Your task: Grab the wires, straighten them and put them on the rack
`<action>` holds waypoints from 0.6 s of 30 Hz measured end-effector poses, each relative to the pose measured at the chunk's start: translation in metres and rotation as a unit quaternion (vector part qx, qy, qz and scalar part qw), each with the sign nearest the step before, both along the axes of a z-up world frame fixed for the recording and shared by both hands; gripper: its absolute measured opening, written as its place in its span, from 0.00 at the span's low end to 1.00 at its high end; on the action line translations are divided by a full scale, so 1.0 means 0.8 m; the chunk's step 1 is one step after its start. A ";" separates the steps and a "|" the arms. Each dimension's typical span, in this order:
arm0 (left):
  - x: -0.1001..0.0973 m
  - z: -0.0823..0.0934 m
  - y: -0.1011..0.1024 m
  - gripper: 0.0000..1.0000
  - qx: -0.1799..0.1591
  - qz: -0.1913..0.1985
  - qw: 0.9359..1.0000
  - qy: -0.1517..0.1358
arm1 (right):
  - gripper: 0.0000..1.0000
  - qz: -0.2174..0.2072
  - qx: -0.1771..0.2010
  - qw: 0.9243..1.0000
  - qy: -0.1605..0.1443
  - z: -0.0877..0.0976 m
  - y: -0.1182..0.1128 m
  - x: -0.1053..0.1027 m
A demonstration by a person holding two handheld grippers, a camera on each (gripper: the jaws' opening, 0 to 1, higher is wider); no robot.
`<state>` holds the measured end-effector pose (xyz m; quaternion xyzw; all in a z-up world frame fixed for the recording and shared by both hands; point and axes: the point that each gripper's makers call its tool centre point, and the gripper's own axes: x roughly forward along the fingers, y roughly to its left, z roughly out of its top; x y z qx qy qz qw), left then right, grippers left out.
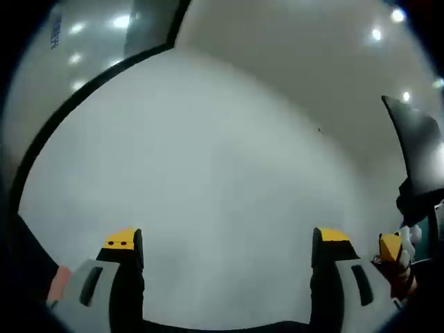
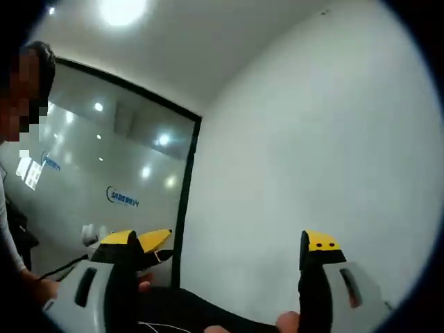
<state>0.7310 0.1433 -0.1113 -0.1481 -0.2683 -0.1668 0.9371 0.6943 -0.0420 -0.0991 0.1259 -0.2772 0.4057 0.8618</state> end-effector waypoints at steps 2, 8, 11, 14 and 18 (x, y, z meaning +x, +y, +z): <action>0.001 0.002 -0.009 0.96 0.022 -0.005 1.000 -0.003 | 0.87 0.014 0.032 0.997 0.064 -0.021 -0.005 0.002; -0.008 -0.020 -0.038 0.90 0.063 -0.035 0.997 0.018 | 0.77 -0.103 -0.056 0.991 0.071 -0.076 -0.035 -0.061; -0.001 -0.031 -0.053 0.90 0.060 -0.070 0.995 0.037 | 0.68 -0.130 -0.048 0.985 0.105 -0.145 -0.067 -0.105; -0.004 -0.051 -0.077 0.91 0.073 -0.102 0.990 0.067 | 0.57 -0.128 -0.026 0.983 0.126 -0.197 -0.081 -0.129; -0.006 -0.053 -0.095 0.79 0.072 -0.128 0.987 0.065 | 0.58 -0.118 -0.083 0.976 0.165 -0.270 -0.070 -0.156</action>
